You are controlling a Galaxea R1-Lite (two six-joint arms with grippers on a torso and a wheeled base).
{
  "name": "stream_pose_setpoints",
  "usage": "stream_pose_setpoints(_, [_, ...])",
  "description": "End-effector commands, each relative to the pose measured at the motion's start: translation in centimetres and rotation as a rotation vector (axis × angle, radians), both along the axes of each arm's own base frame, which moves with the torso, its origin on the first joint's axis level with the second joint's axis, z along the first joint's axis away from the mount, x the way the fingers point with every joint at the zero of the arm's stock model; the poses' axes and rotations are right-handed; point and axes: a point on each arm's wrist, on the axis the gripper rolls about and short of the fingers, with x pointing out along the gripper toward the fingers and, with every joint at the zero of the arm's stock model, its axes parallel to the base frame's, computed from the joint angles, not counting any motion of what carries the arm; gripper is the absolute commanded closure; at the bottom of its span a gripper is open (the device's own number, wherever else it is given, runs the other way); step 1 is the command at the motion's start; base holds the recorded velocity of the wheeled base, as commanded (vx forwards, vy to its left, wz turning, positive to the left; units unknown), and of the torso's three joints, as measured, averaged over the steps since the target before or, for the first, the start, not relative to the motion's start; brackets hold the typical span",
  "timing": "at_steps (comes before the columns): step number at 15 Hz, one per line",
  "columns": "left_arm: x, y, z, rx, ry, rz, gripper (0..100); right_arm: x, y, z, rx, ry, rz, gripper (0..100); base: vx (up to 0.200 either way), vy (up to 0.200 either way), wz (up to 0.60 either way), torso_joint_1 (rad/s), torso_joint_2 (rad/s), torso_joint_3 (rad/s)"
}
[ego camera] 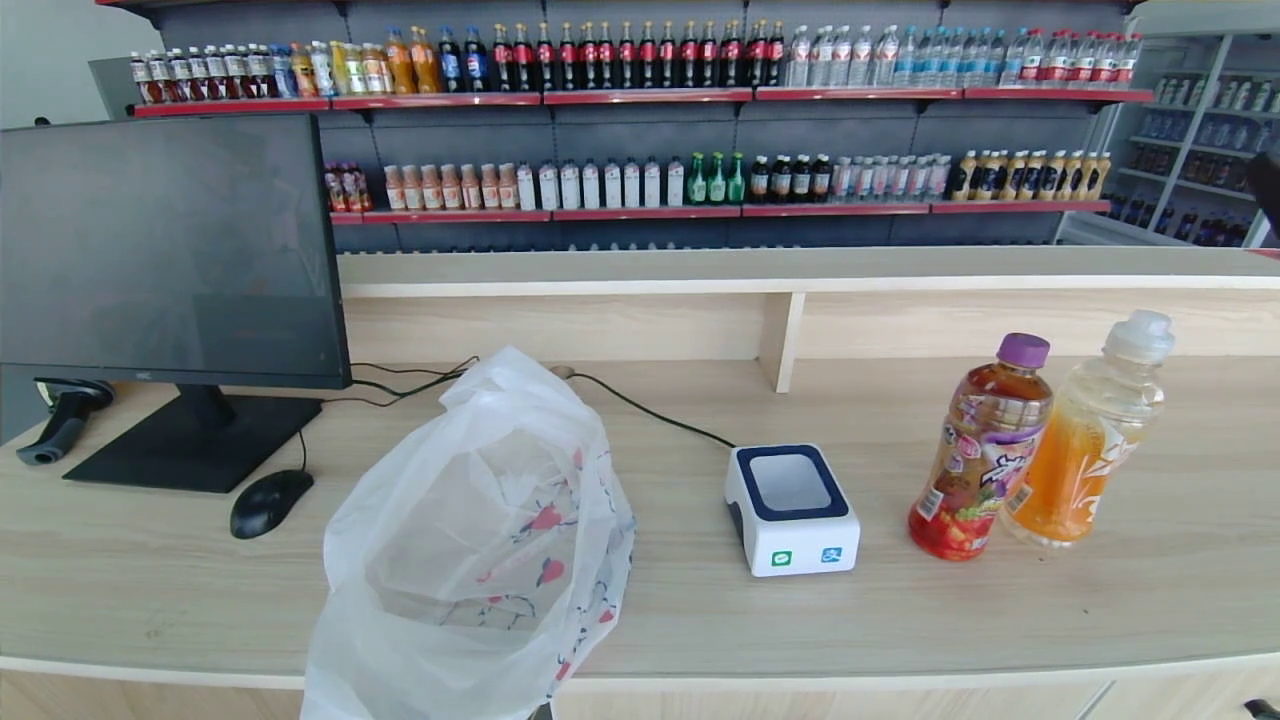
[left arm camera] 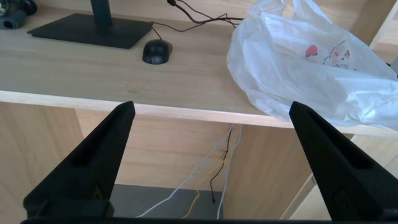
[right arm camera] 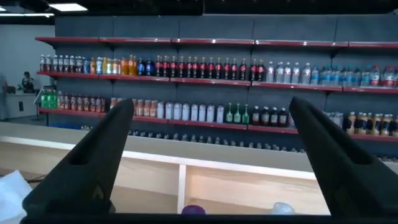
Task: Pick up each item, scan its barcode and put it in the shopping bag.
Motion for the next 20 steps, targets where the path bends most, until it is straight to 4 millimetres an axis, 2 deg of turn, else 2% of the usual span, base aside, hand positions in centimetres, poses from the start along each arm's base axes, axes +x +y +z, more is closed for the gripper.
stream_pose_setpoints(1, [0.0, 0.0, 0.0, 0.0, -0.001, 0.0, 0, 2.3, 0.9, -5.0, -0.026, 0.192, 0.031, 0, 0.0, 0.0, 0.0, 0.0, 0.0, 0.0])
stream_pose_setpoints(4, [0.0, 0.0, 0.0, 0.0, -0.001, 0.0, 0, 1.1, 1.5, -7.0, -0.033, 0.246, 0.076, 0, 0.0, 0.0, 0.0, 0.0, 0.0, 0.0])
stream_pose_setpoints(7, [0.0, 0.0, 0.0, 0.0, -0.001, 0.0, 0, 0.5, 1.4, -8.1, -0.036, 0.295, 0.081, 0, 0.0, 0.0, 0.0, 0.0, 0.0, 0.0])
stream_pose_setpoints(10, [0.0, 0.0, 0.0, 0.0, -0.001, 0.0, 0, -0.6, 1.2, -10.3, -0.055, 0.392, 0.072, 0, 0.0, 0.0, 0.0, 0.0, 0.0, 0.0])
stream_pose_setpoints(13, [0.0, 0.0, 0.0, 0.0, -0.001, 0.0, 0, -0.2, 0.4, -10.5, -0.016, 0.41, -0.006, 0, 0.0, 0.0, 0.0, 0.0, 0.0, 0.0])
stream_pose_setpoints(16, [0.0, 0.0, 0.0, 0.0, -0.001, 0.0, 0, -0.4, 0.2, -11.2, 0.008, 0.444, -0.008, 0, 0.0, 0.0, 0.0, 0.0, 0.0, 0.0])
stream_pose_setpoints(20, [0.0, 0.0, 0.0, 0.0, -0.001, 0.0, 0, 0.4, 0.3, -11.8, 0.007, 0.481, 0.002, 0, 0.0, 0.0, 0.0, 0.0, 0.0, 0.0])
